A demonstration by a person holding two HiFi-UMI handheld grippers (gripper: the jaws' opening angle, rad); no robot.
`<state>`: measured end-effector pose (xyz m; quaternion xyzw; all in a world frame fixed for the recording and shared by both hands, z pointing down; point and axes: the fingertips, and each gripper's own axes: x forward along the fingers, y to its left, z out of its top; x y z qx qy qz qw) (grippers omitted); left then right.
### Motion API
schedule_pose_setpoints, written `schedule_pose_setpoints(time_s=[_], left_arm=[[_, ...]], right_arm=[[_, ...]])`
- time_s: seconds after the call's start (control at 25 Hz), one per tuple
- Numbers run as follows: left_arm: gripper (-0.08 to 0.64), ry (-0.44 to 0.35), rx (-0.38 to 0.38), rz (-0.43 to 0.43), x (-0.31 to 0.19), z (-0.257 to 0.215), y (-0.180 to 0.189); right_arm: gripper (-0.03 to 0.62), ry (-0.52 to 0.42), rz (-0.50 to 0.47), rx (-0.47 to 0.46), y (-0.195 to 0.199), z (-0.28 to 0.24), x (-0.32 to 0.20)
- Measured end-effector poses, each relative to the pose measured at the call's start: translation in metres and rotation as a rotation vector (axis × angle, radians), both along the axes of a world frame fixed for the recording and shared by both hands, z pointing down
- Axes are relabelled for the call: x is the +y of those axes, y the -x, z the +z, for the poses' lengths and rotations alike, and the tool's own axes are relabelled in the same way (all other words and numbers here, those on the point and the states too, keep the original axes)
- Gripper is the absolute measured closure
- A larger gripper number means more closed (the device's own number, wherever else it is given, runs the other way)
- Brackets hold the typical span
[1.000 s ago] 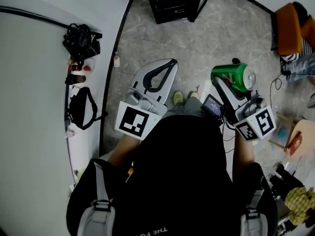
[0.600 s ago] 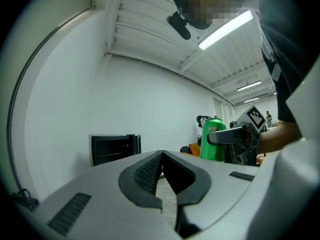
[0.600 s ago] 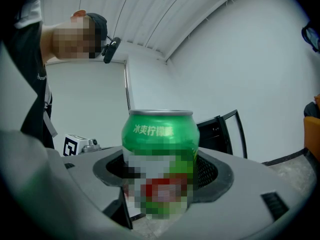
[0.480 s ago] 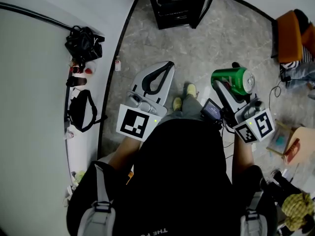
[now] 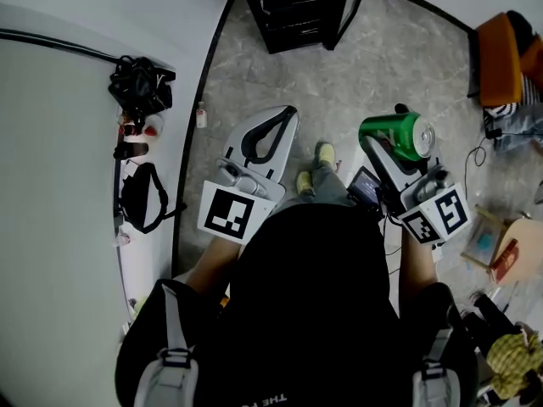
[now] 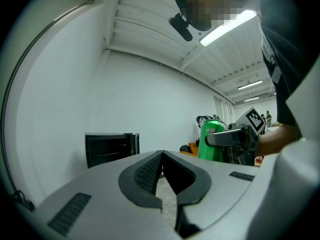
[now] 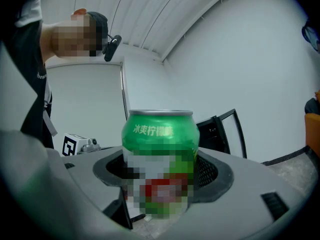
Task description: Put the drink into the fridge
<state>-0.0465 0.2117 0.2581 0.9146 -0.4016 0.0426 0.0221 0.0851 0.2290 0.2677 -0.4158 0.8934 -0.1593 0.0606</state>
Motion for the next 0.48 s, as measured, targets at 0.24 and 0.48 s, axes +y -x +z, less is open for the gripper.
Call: schedule_pose_setpoints(time_s=[0.24, 0.48], left_arm=[[0.549, 0.009, -0.02, -0.002, -0.037, -0.006, -0.019], [0.549, 0.023, -0.034, -0.036, -0.095, -0.006, -0.027]], right_arm=[[0.252, 0.004, -0.011, -0.004, -0.019, -0.003, -0.041], [0.252, 0.019, -0.035, -0.011, -0.031, 0.0, -0.103]])
